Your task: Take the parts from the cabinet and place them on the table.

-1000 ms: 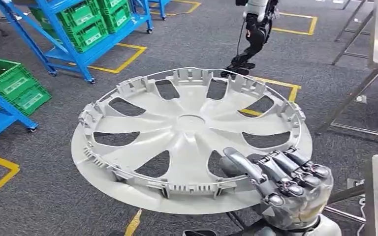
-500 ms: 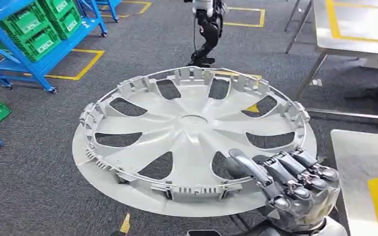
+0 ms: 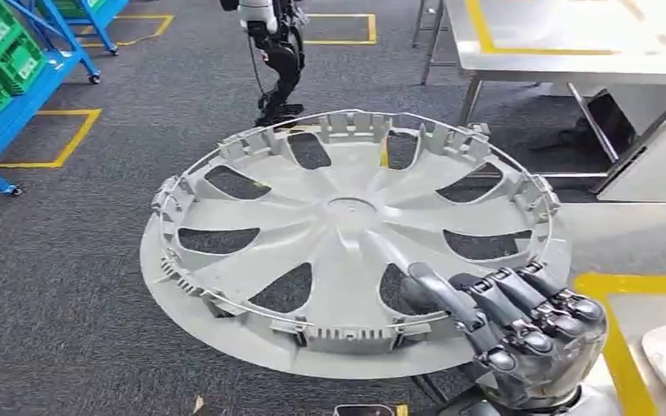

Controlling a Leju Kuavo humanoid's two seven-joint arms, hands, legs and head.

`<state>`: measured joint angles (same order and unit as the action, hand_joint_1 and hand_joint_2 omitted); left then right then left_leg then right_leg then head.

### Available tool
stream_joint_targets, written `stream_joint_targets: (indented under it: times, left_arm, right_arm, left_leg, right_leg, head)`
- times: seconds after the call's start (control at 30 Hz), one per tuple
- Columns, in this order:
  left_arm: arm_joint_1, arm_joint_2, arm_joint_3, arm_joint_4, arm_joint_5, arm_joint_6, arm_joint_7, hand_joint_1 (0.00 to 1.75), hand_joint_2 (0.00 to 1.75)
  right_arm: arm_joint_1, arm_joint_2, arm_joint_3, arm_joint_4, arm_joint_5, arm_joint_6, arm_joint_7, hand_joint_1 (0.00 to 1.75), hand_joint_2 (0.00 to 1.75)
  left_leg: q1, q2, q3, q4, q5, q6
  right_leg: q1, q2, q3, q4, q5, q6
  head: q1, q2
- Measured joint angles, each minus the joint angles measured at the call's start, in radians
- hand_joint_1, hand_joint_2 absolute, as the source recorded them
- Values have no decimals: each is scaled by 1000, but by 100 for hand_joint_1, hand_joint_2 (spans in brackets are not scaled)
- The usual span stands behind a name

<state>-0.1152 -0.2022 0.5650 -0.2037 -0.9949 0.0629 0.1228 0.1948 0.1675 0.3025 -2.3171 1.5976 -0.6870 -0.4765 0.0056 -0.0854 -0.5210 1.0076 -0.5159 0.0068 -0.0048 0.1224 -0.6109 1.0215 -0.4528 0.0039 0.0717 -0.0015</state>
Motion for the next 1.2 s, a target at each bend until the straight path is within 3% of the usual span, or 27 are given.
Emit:
stream_joint_targets:
  times: [0.07,0.1,0.13,0.17,0.2,0.27,0.3,0.33,0.4,0.43,0.47,0.5,0.6,0.63,0.67,0.7,0.77,0.8,0.83,0.9,0.93,0.97,1.1,1.13,1.17,1.2]
  left_arm:
    - [0,0,0,0,0,0,0,0,175]
    - [0,-4,0,0,0,0,0,0,175]
    - [-1,-5,0,0,-1,0,0,0,175]
    - [0,-6,0,0,-2,0,0,0,175]
    - [1,-6,0,0,-2,1,0,0,175]
    - [7,-6,0,0,-4,3,3,0,175]
    - [6,-6,0,0,-5,3,5,0,175]
    - [5,-6,0,0,-8,3,6,0,175]
    - [4,-7,-1,0,-11,3,11,0,175]
    - [4,-6,-1,0,-12,3,14,0,175]
    - [4,-5,-1,0,-12,3,22,0,175]
    - [4,-5,-1,0,-13,3,38,0,175]
    - [-8,-5,1,0,-3,-5,124,0,175]
    - [-9,-4,1,0,-1,-4,138,0,175]
    - [-9,-4,1,0,0,-5,140,0,175]
    - [-10,-4,2,0,3,-6,140,0,175]
    - [-18,-3,3,0,5,-9,140,0,175]
    - [-21,-3,3,0,5,-11,140,0,175]
    - [-21,-3,3,0,5,-11,141,0,175]
    - [-19,-3,3,0,3,-11,143,0,175]
    - [-13,-1,3,0,2,-11,145,0,175]
    - [-10,2,3,0,2,-11,145,0,175]
    - [-15,2,3,0,5,-26,166,0,175]
    - [-15,1,4,0,7,-35,177,0,175]
    - [-13,2,4,0,7,-40,185,0,175]
    - [-12,4,5,0,9,-45,190,0,175]
  right_arm:
    - [3,1,-2,-2,0,0,-1,175,175]
    - [3,2,-3,-4,0,0,-1,175,175]
    - [6,2,-4,-4,0,0,-2,175,175]
    - [2,2,-6,-4,0,0,-3,175,175]
    - [-1,2,-7,-4,0,0,-5,175,175]
    - [1,2,-8,-4,0,0,-8,175,175]
    - [1,2,-8,-4,0,0,-8,175,175]
    - [1,2,-10,-4,-1,0,-10,175,175]
    - [0,2,-10,-4,-1,0,-13,175,175]
    - [-1,2,-10,-4,-1,0,-13,175,175]
    - [-4,2,-10,-4,-2,0,-13,175,175]
    - [-3,2,-10,-5,-2,0,-14,175,175]
    - [-4,2,-10,-5,-2,0,-11,175,175]
    - [-3,2,-9,-6,-2,0,-11,175,175]
    - [-5,2,-9,-6,-1,0,-11,175,175]
    - [-7,2,-9,-6,-1,0,-11,175,175]
    - [-7,2,-9,-5,-1,0,-11,175,175]
    - [-6,2,-9,-5,-1,0,-11,175,175]
    - [-6,2,-9,-5,-1,0,-11,175,175]
    - [-7,2,-9,-5,-1,0,-11,175,175]
    - [-7,2,-9,-5,-1,0,-11,175,175]
    - [-7,2,-9,-5,-1,0,-11,175,175]
    - [-8,2,-8,-4,-1,0,-7,175,175]
    - [-7,1,-8,-3,-1,0,-3,175,175]
    - [-10,0,-6,-3,-1,0,0,175,175]
    - [-15,-2,-5,-1,-1,0,1,175,175]
  left_leg:
    - [-4,17,-3,-1,4,5]
    - [6,33,1,-20,15,10]
    - [5,50,8,-28,20,13]
    - [4,63,7,-31,22,18]
    - [2,81,6,-30,21,18]
    - [0,115,5,-29,19,19]
    - [0,130,5,-29,19,18]
    - [1,144,6,-29,17,16]
    - [2,168,10,-26,11,8]
    - [1,178,13,-22,6,1]
    - [-8,185,9,-15,-2,-7]
    - [-8,191,10,-15,-1,-9]
    - [-5,217,20,-17,-6,-23]
    - [1,170,15,-2,-25,-29]
    - [3,125,-5,47,-58,-30]
    - [4,104,-38,125,-99,-31]
    - [2,93,-112,289,-161,-31]
    - [2,92,-123,313,-155,-28]
    - [2,91,-112,288,-124,-24]
    - [1,75,-53,141,-26,-12]
    - [1,33,-21,49,23,-6]
    - [3,-12,-12,37,12,-3]
    - [-1,24,-5,-6,4,6]
    - [7,43,2,-22,13,11]
    - [5,52,7,-29,16,16]
    - [2,67,6,-29,16,18]
  right_leg:
    - [-6,21,-7,-7,9,15]
    - [-4,31,-20,-4,9,20]
    - [0,-23,-29,15,-8,20]
    - [3,-71,-55,71,-46,24]
    - [2,-97,-93,151,-87,30]
    - [-3,-114,-153,280,-138,38]
    - [-6,-117,-155,290,-132,41]
    - [-9,-121,-133,254,-105,43]
    - [-14,-150,-30,80,-29,46]
    - [-13,-198,13,1,-22,48]
    - [-6,-204,26,-7,-29,37]
    - [-5,-189,25,-5,-26,26]
    - [-3,-160,20,-6,-25,7]
    - [-7,-150,21,-8,-22,1]
    - [-7,-141,20,-8,-22,-6]
    - [-7,-131,21,-8,-22,-10]
    - [-2,-105,21,-7,-23,-13]
    - [0,-91,23,-7,-23,-13]
    - [2,-74,25,-7,-23,-13]
    - [3,-42,31,-6,-23,-13]
    - [3,-29,34,-6,-23,-12]
    - [5,-19,30,-5,-22,-9]
    - [-4,21,2,-5,-6,17]
    - [-4,0,-10,5,-16,17]
    - [2,-59,-22,33,-40,21]
    - [2,-93,-55,101,-78,27]
  head:
    - [0,0]
    - [2,0]
    - [3,0]
    - [9,0]
    - [9,0]
    - [9,0]
    - [10,0]
    - [8,0]
    - [9,0]
    - [10,0]
    - [8,0]
    - [5,0]
    - [7,0]
    - [5,0]
    - [3,0]
    - [3,0]
    - [4,0]
    - [5,0]
    - [4,0]
    - [4,0]
    - [5,0]
    - [6,0]
    - [3,0]
    - [3,0]
    - [8,0]
    - [11,0]
